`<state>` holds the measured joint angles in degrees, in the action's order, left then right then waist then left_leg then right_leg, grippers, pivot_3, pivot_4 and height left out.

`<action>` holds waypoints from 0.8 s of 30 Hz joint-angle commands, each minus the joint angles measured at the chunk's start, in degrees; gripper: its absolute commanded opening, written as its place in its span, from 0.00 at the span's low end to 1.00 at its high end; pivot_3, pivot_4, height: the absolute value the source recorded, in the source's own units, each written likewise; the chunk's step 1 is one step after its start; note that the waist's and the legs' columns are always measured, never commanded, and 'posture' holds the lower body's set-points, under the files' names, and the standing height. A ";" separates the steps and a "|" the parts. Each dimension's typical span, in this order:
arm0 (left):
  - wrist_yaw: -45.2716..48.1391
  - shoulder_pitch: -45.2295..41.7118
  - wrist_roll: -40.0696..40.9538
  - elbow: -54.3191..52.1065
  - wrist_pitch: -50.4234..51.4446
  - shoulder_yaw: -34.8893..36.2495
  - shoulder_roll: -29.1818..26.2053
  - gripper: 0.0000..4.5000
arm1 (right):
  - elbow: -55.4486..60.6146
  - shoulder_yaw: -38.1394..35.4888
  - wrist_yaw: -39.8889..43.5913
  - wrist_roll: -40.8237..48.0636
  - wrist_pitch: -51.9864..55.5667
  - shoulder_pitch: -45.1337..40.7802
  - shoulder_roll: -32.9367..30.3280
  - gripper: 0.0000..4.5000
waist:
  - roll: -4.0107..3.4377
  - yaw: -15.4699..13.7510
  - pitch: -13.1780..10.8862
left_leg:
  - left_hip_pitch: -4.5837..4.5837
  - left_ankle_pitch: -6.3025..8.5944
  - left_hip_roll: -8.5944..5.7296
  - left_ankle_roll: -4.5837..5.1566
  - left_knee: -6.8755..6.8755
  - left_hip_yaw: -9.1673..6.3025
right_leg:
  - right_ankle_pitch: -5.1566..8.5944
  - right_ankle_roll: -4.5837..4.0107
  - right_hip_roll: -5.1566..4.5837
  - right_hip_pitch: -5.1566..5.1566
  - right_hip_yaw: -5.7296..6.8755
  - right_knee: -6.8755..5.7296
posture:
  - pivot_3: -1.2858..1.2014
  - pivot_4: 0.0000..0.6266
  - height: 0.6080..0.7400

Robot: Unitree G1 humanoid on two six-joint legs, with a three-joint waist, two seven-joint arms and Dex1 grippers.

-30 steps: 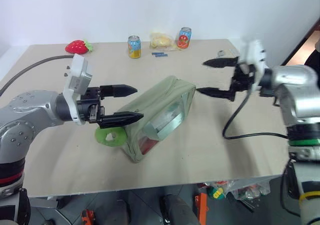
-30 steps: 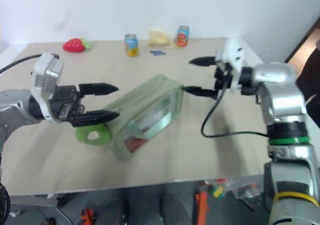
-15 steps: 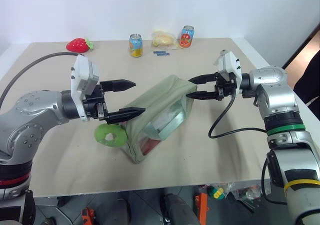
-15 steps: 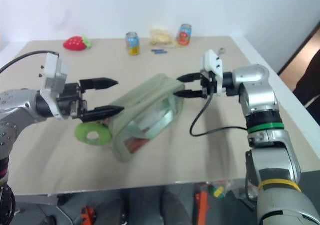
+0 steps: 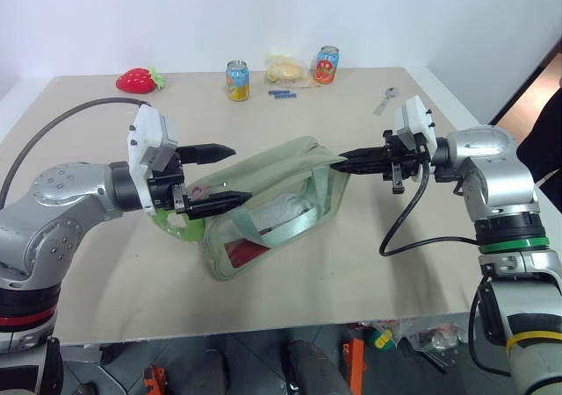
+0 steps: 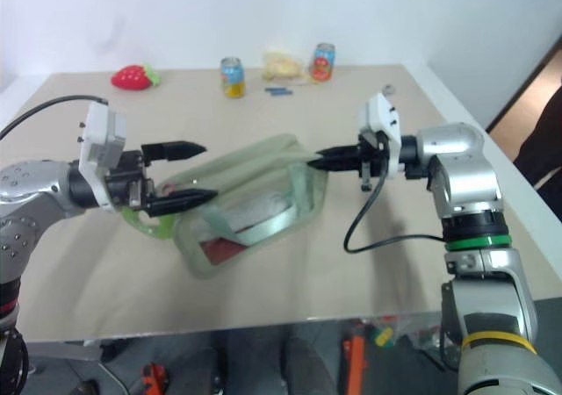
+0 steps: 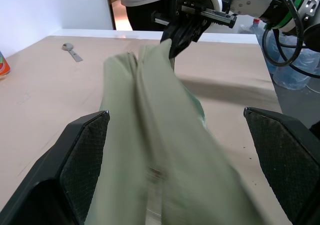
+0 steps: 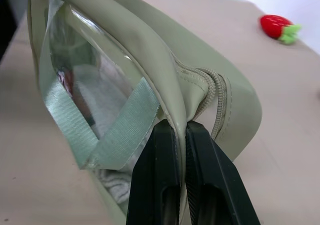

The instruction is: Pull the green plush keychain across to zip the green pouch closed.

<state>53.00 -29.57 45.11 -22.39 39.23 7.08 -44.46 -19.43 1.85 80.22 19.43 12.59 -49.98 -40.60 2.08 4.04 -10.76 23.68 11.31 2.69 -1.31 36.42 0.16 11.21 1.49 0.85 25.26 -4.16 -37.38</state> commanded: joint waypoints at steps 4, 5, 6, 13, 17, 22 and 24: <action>0.71 -2.30 -1.12 0.83 -1.62 -0.64 0.84 1.00 | 2.91 -7.55 -8.63 2.16 2.67 0.44 -1.63 0.00 | 0.00 0.02 0.00 | 0.01 0.00 -0.01 0.00 0.03 0.00 | -0.01 0.01 0.00 0.00 -0.01 0.00 | 0.52 0.24 1.00; 0.85 -2.61 -1.30 1.08 -1.70 -0.85 0.99 1.00 | 3.73 -7.98 -9.32 2.19 3.10 1.43 -1.80 0.00 | 0.01 -0.01 0.00 | 0.02 0.00 -0.01 0.00 0.03 0.00 | -0.01 0.01 0.00 0.01 -0.01 0.00 | 0.52 0.24 1.00; 0.99 -2.85 -1.46 1.28 -1.76 -0.99 1.09 1.00 | 4.67 -8.30 -9.78 2.34 3.57 2.42 -1.95 0.00 | 0.00 -0.03 0.00 | 0.02 0.00 -0.01 0.00 0.02 -0.02 | 0.00 0.00 0.00 -0.01 0.01 0.00 | 0.52 0.24 1.00; 1.74 -3.35 -2.77 2.56 -2.48 -1.56 1.60 1.00 | 11.31 -8.76 -12.35 3.38 4.51 8.55 -0.94 0.00 | 0.00 0.08 0.00 | 0.03 0.00 -0.01 0.00 0.01 0.01 | 0.00 0.01 0.01 0.01 -0.03 0.00 | 0.52 0.24 1.00; 1.90 -3.38 -3.22 2.99 -2.80 -1.60 1.73 1.00 | 12.00 -8.36 -12.30 3.85 3.40 7.46 -0.45 0.00 | 0.00 0.09 0.00 | -0.01 -0.01 0.00 0.01 0.03 0.00 | -0.03 0.02 0.03 0.00 -0.03 -0.03 | 0.52 0.24 1.00; 1.95 -1.95 -3.90 2.80 -3.07 -1.06 1.47 1.00 | 13.19 -8.59 -11.61 5.25 3.61 3.86 -0.17 0.00 | 0.00 0.10 0.00 | -0.01 -0.01 0.00 0.01 0.04 0.01 | -0.05 0.04 0.02 0.00 -0.05 -0.03 | 0.52 0.24 1.00; 1.92 -1.63 -3.85 2.65 -2.99 -0.71 1.27 1.00 | 13.41 -8.52 -11.51 5.82 4.41 3.03 -0.14 0.00 | 0.00 0.09 0.00 | -0.01 -0.01 0.00 0.01 0.03 0.00 | -0.04 0.02 0.03 0.01 -0.04 -0.03 | 0.52 0.24 1.00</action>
<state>54.66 -31.08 41.39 -19.04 37.32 4.76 -42.61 -8.75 -4.77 68.64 22.82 17.23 -44.96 -40.50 2.08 4.14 -10.76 23.68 11.30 2.69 -1.30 36.45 0.15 11.18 1.50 0.88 25.26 -4.18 -37.41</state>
